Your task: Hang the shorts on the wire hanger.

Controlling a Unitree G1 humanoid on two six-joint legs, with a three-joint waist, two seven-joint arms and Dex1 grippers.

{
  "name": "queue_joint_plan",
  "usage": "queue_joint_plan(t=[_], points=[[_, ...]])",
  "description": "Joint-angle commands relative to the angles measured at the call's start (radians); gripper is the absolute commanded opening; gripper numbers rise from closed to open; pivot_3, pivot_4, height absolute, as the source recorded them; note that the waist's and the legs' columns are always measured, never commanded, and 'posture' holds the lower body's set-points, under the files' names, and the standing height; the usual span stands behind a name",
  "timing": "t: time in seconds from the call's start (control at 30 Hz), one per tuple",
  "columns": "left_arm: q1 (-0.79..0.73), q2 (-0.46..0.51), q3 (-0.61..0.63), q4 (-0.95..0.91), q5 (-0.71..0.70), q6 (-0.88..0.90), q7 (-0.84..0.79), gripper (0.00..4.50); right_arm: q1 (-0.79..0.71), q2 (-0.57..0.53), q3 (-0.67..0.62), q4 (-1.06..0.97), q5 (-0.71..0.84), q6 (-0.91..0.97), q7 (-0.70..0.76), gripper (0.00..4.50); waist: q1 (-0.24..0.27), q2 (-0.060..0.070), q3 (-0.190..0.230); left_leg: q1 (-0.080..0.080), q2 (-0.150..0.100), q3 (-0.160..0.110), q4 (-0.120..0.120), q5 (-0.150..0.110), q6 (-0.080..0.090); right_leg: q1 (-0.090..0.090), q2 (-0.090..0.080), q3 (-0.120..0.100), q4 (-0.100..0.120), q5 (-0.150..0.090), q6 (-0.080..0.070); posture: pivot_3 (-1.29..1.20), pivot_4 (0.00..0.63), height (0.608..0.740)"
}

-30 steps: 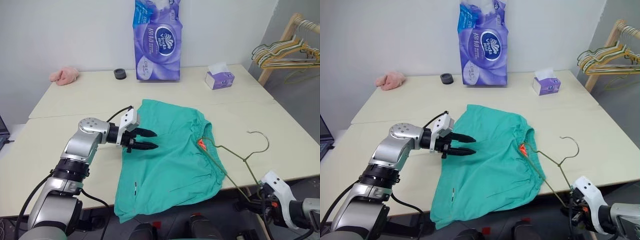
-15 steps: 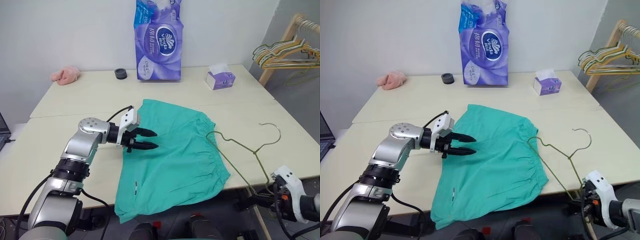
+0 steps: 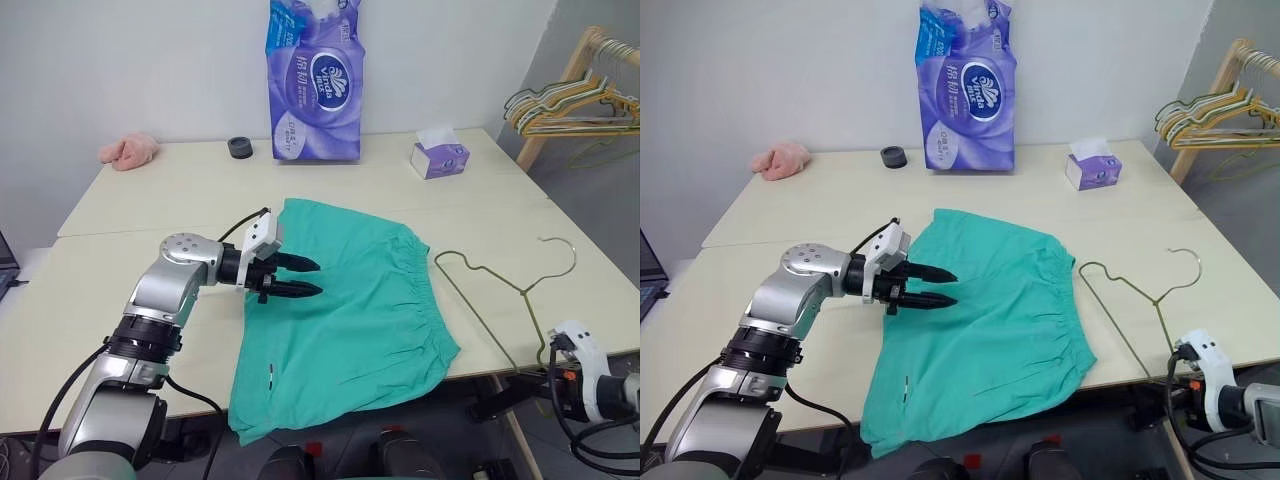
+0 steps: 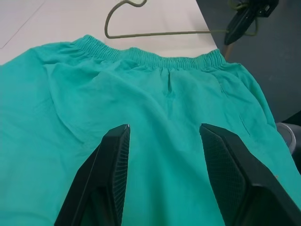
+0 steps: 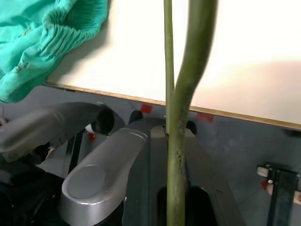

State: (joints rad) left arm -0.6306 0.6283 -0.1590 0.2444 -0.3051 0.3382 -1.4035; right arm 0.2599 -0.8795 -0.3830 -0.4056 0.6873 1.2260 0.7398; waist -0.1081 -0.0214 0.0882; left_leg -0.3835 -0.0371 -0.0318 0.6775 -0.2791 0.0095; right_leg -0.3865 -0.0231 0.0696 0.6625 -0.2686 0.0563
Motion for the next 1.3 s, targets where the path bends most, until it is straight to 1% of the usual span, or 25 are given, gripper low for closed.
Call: queue_joint_plan(t=[0.03, 0.17, 0.5, 0.6, 0.7, 0.8, 0.97, 1.13, 1.2, 1.3], points=[[-0.05, 0.013, 0.035, -0.001, 0.001, -0.021, 0.02, 2.49, -0.029, -0.026, 0.027, 0.001, -0.005, -0.02, 0.011, 0.0, 0.0, 0.0, 0.0, 0.0, 0.0, 0.0, 0.0, 0.0, 0.0, 0.0, 0.0, 0.0, 0.0, 0.0, 0.0, -0.19, 0.068, 0.74], [-0.061, 0.018, 0.036, -0.01, 0.003, -0.015, 0.032, 2.49, -0.063, -0.039, 0.082, 0.012, -0.009, -0.023, 0.014, 0.0, 0.001, 0.0, 0.0, 0.0, 0.0, 0.0, 0.0, 0.0, 0.0, 0.0, 0.0, 0.0, 0.0, 0.0, 0.0, -0.18, 0.067, 0.74], [-0.078, 0.027, 0.046, -0.015, 0.002, 0.001, 0.065, 2.49, -0.142, -0.05, 0.133, 0.034, 0.012, -0.036, 0.054, 0.0, 0.002, 0.0, 0.0, 0.0, 0.0, 0.0, 0.0, 0.0, 0.0, 0.0, 0.0, 0.0, 0.0, 0.0, 0.0, -0.17, 0.07, 0.74], [-0.111, 0.028, 0.051, 0.021, 0.011, -0.013, 0.074, 2.49, -0.257, -0.019, 0.194, 0.106, 0.009, -0.01, 0.043, 0.0, 0.001, -0.001, 0.001, 0.0, 0.0, 0.0, 0.0, 0.0, 0.0, 0.0, 0.0, 0.0, 0.0, 0.0, 0.0, -0.17, 0.071, 0.74], [-0.128, 0.026, 0.052, 0.043, 0.016, -0.024, 0.078, 2.49, -0.32, -0.003, 0.236, 0.165, 0.002, 0.013, 0.039, 0.0, 0.001, -0.001, 0.001, 0.0, 0.0, 0.0, 0.0, 0.0, 0.0, 0.0, 0.0, 0.0, 0.0, 0.001, -0.001, -0.16, 0.071, 0.74], [-0.143, 0.024, 0.054, 0.057, 0.02, -0.031, 0.082, 2.49, -0.355, -0.004, 0.297, 0.224, -0.012, 0.029, 0.053, 0.0, 0.004, -0.001, 0.001, -0.001, 0.0, -0.001, -0.001, 0.0, 0.001, -0.002, 0.0, -0.001, 0.0, 0.003, -0.005, -0.15, 0.072, 0.74], [-0.145, 0.028, 0.059, 0.06, 0.022, -0.036, 0.087, 2.49, -0.399, 0.003, 0.318, 0.262, -0.001, 0.051, 0.074, 0.0, 0.008, -0.002, 0.001, -0.001, 0.0, -0.001, -0.001, -0.001, 0.001, -0.001, 0.0, -0.001, 0.0, 0.003, -0.005, -0.14, 0.072, 0.74], [-0.14, 0.029, 0.063, 0.057, 0.022, -0.036, 0.09, 2.49, -0.475, 0.041, 0.354, 0.31, 0.003, 0.075, 0.074, 0.0, 0.005, -0.002, 0.001, 0.0, 0.001, -0.001, 0.0, -0.001, 0.001, -0.001, 0.0, -0.001, 0.0, 0.003, -0.005, -0.14, 0.073, 0.74], [-0.14, 0.026, 0.063, 0.058, 0.022, -0.037, 0.092, 2.49, -0.526, 0.102, 0.356, 0.355, 0.004, 0.099, 0.044, 0.0, 0.003, -0.002, 0.001, 0.0, 0.001, -0.001, 0.0, -0.001, 0.001, -0.001, 0.0, -0.001, 0.001, 0.003, -0.005, -0.13, 0.074, 0.74], [-0.142, 0.023, 0.064, 0.062, 0.024, -0.04, 0.095, 2.49, -0.58, 0.165, 0.348, 0.405, -0.004, 0.119, 0.013, 0.0, -0.001, -0.002, 0.001, 0.0, 0.001, -0.001, 0.0, -0.001, 0.001, -0.001, 0.0, -0.001, 0.001, 0.003, -0.006, -0.13, 0.073, 0.74]])
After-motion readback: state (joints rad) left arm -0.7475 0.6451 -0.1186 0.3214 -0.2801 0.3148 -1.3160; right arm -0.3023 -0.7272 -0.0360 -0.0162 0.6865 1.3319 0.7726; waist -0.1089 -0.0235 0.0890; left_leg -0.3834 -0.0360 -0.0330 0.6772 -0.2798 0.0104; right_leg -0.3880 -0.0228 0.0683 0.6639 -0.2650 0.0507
